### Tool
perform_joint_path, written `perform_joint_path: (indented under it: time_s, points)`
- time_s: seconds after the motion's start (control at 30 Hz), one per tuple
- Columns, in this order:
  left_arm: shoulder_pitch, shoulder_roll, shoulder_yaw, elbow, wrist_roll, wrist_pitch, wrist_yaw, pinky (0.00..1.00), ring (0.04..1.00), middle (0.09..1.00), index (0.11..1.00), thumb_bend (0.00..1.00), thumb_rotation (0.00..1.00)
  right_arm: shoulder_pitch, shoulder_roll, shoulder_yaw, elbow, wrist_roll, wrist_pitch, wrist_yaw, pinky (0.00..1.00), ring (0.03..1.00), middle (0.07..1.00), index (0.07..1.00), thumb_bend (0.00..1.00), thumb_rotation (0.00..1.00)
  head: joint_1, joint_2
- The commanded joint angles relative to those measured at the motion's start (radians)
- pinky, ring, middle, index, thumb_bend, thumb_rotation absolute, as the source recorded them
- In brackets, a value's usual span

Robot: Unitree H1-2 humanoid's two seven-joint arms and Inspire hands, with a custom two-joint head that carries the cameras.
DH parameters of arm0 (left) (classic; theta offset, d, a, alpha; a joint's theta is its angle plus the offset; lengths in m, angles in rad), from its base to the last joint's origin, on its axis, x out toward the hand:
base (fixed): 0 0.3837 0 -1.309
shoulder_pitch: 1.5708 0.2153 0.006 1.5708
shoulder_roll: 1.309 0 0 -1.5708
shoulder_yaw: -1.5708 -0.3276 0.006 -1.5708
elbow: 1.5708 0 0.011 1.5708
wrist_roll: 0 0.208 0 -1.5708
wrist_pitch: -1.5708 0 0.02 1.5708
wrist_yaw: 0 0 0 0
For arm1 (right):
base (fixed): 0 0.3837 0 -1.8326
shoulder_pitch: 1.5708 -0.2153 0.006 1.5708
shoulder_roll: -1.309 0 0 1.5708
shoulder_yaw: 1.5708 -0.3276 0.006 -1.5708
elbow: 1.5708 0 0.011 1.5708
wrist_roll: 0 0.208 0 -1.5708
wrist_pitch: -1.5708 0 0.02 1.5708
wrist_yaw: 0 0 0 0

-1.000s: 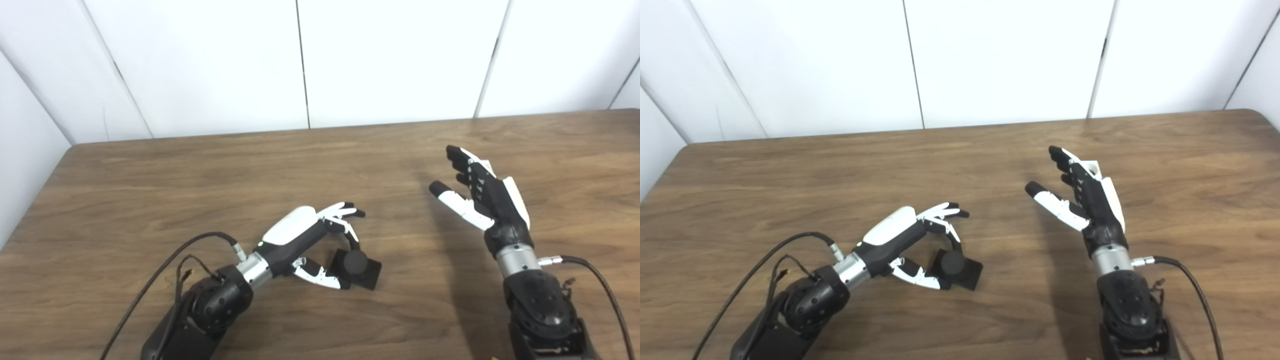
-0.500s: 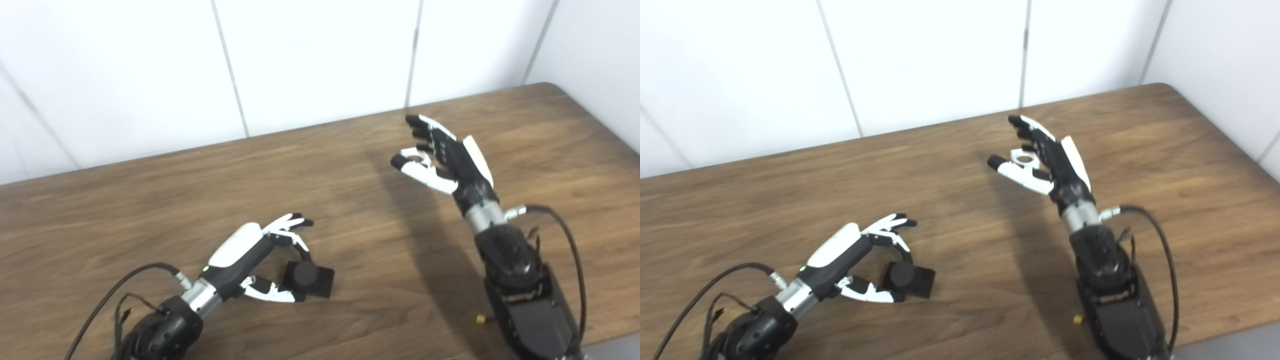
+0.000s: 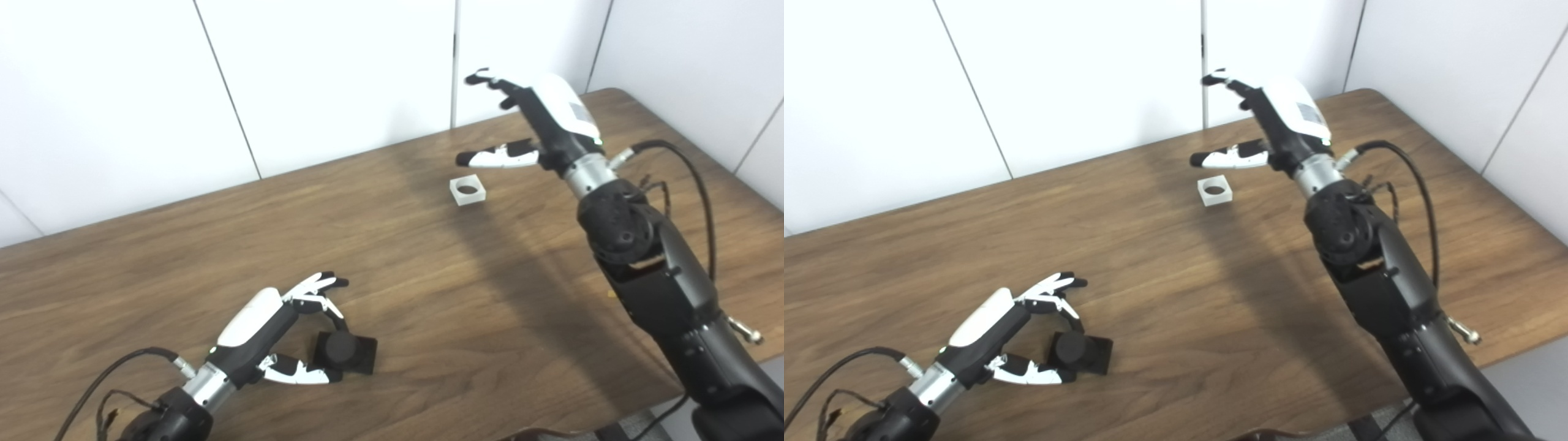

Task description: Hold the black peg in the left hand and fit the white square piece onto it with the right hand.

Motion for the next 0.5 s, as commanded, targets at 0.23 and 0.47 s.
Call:
perform_joint_path:
  time_s: [0.23, 0.47]
  points:
    - [0.006, 0.027, 0.015, 0.024, 0.010, -0.014, -0.018, 0.83, 0.966, 0.914, 0.498, 0.51, 0.09, -0.236, -0.134, 0.081, 0.162, -0.089, -0.044, 0.130, 0.74, 0.872, 0.887, 0.795, 0.75, 0.38, 0.008, -0.004]
    - [0.005, 0.019, 0.020, 0.044, 0.009, -0.039, -0.007, 0.82, 0.966, 0.910, 0.498, 0.51, 0.09, -0.349, -0.162, 0.165, 0.319, -0.140, -0.022, 0.230, 0.79, 0.921, 0.915, 0.811, 0.74, 0.39, 0.023, -0.005]
